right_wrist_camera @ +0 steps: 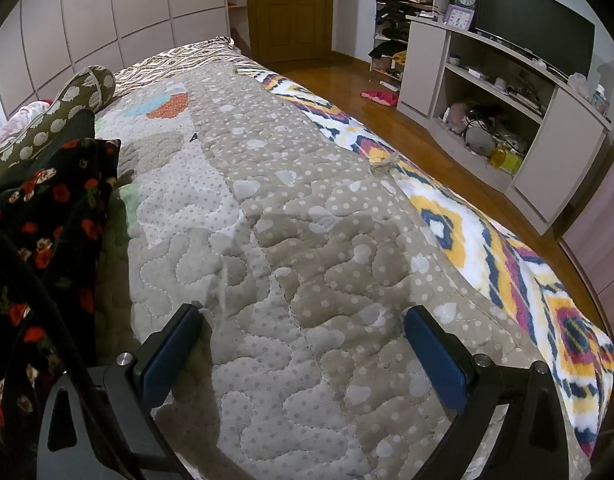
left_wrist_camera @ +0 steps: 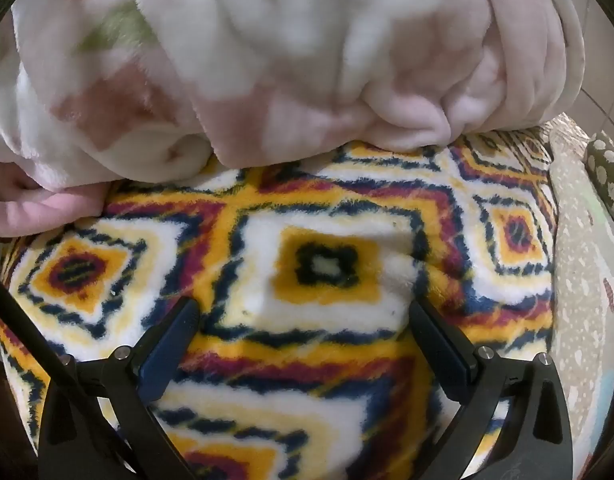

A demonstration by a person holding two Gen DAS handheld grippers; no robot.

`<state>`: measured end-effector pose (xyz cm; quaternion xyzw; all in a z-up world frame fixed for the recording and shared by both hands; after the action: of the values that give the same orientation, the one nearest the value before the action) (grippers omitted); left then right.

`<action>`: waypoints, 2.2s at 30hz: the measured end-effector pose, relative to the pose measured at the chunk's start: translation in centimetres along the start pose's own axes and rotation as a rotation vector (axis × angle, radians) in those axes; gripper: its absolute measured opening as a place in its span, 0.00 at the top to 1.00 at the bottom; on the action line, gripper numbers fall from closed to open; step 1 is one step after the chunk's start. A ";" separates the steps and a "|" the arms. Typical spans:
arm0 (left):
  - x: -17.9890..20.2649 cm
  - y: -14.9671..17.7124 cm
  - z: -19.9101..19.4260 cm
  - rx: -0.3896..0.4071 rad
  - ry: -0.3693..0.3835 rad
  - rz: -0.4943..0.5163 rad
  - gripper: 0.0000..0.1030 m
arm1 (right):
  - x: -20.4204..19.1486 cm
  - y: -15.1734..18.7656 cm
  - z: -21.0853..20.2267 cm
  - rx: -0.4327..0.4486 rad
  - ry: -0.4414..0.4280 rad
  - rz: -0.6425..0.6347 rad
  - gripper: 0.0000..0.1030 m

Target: Fold large clothes

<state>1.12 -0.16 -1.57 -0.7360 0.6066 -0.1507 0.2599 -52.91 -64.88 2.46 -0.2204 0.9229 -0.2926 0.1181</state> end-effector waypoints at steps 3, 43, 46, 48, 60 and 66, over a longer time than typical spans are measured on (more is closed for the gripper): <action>1.2 -0.1 -0.1 0.004 -0.023 0.018 0.00 | 0.0 0.0 0.0 0.001 0.001 0.000 0.00; 0.1 -0.1 0.0 -0.001 0.023 -0.015 0.00 | 0.0 0.0 0.0 0.001 0.001 -0.001 0.00; 0.2 -0.1 0.0 -0.001 0.023 -0.016 0.00 | 0.0 0.0 0.0 0.001 0.001 -0.001 0.00; 0.1 -0.1 0.0 -0.001 0.023 -0.016 0.00 | 0.0 0.0 0.0 0.001 0.001 -0.001 0.00; 0.1 -0.1 0.0 -0.001 0.024 -0.016 0.00 | 0.0 0.0 0.0 0.001 0.001 -0.001 0.00; 0.1 -0.1 0.0 -0.001 0.024 -0.016 0.00 | -0.1 0.0 0.0 0.001 0.001 -0.001 0.00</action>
<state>1.21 -0.26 -1.53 -0.7391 0.6039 -0.1612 0.2511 -52.87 -64.84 2.49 -0.2205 0.9228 -0.2932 0.1176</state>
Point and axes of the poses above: each gripper's, at about its wrist camera, not at the fingertips, and z roughly the way its jaws point, x to its right, y to its underside, the point moved 2 cm from there along z, roughly the way its jaws point, and after that the axes turned 8 degrees about -y, right-handed, at the moved point
